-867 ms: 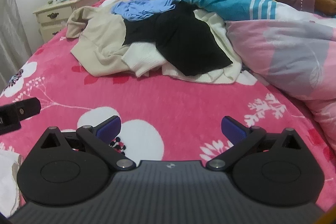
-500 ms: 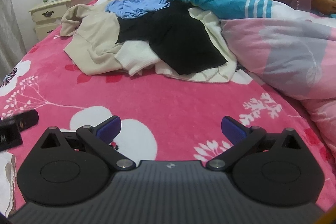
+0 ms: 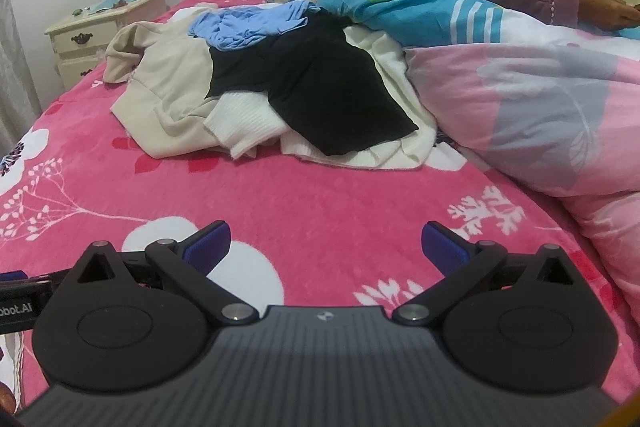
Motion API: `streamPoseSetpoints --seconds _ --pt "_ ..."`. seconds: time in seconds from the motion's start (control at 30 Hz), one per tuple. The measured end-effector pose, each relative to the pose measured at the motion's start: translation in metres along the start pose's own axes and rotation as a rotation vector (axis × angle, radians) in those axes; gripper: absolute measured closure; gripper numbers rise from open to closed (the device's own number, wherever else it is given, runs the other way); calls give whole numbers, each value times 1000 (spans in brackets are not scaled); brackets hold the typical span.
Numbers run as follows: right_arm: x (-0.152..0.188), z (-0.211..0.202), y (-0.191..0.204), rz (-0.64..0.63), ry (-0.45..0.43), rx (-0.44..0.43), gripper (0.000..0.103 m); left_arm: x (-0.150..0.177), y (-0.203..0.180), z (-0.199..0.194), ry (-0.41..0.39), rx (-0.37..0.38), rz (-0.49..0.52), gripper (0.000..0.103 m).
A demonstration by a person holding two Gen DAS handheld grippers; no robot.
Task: Fold clothes
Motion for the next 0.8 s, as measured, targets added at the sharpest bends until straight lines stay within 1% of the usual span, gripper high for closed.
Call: streamPoseSetpoints --seconds 0.4,0.8 --pt "-1 -1 1 -10 -4 8 1 -5 -2 -6 -65 -51 41 0" --pt "0 0 4 -14 1 9 1 -4 0 -6 -79 -62 44 0"
Point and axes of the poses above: each gripper's, at about its wrist camera, not at the fingertips, and z roughly the way its jaws point, y to its left, x to its underside, the point moved 7 cm from there along z, roughly the way its jaws point, and after that the axes turned 5 degrees about -x, right-handed, at the moved point
